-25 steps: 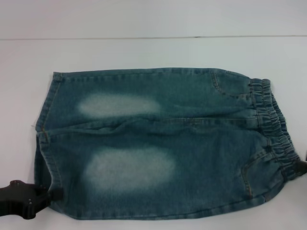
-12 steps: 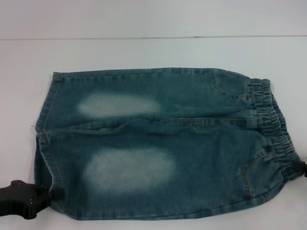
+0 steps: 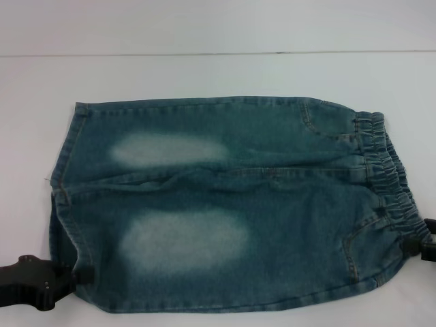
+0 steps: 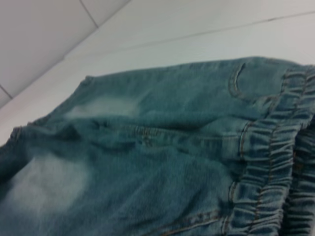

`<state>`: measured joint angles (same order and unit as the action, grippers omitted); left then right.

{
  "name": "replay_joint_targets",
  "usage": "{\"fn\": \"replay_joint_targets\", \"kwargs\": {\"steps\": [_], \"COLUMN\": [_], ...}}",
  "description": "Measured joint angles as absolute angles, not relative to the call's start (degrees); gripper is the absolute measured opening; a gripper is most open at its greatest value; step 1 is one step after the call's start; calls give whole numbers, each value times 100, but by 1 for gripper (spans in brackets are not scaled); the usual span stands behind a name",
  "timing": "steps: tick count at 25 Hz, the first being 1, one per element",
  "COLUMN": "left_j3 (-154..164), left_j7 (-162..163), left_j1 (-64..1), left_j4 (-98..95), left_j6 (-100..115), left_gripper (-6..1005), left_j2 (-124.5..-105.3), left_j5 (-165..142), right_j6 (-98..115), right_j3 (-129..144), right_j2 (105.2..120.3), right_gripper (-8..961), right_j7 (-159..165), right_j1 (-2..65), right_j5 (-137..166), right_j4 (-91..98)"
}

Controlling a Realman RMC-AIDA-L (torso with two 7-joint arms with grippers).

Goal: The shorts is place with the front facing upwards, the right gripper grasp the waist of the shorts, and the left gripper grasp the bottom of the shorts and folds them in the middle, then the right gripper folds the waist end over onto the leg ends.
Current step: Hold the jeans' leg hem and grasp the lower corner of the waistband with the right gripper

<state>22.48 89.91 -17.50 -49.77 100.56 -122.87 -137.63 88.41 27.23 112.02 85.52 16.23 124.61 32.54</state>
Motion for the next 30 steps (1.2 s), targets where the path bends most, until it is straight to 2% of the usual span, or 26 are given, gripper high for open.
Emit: {"fn": "replay_joint_targets", "kwargs": {"steps": [16, 29, 30], "left_j3": [2250, 2222, 2221], "left_j7": [8991, 8991, 8991], "left_j1": [-1802, -1867, -1869], "left_j4": [-4966, -4983, -4986], "left_j6": [10061, 10113, 10121], "left_gripper": [3, 2, 2], "left_j2": [-12304, -12305, -12305], "left_j5": [-13763, -13738, -13722], "right_j6": [8862, 8969, 8981], "right_j3": [2720, 2777, 2791], "right_j2": [11348, 11274, 11274], "right_gripper": [820, 812, 747], "right_j7": [8702, 8658, 8649], "right_j1": [1964, 2114, 2120], "right_j5": [12767, 12929, 12940], "right_j4": [3249, 3261, 3261]}}
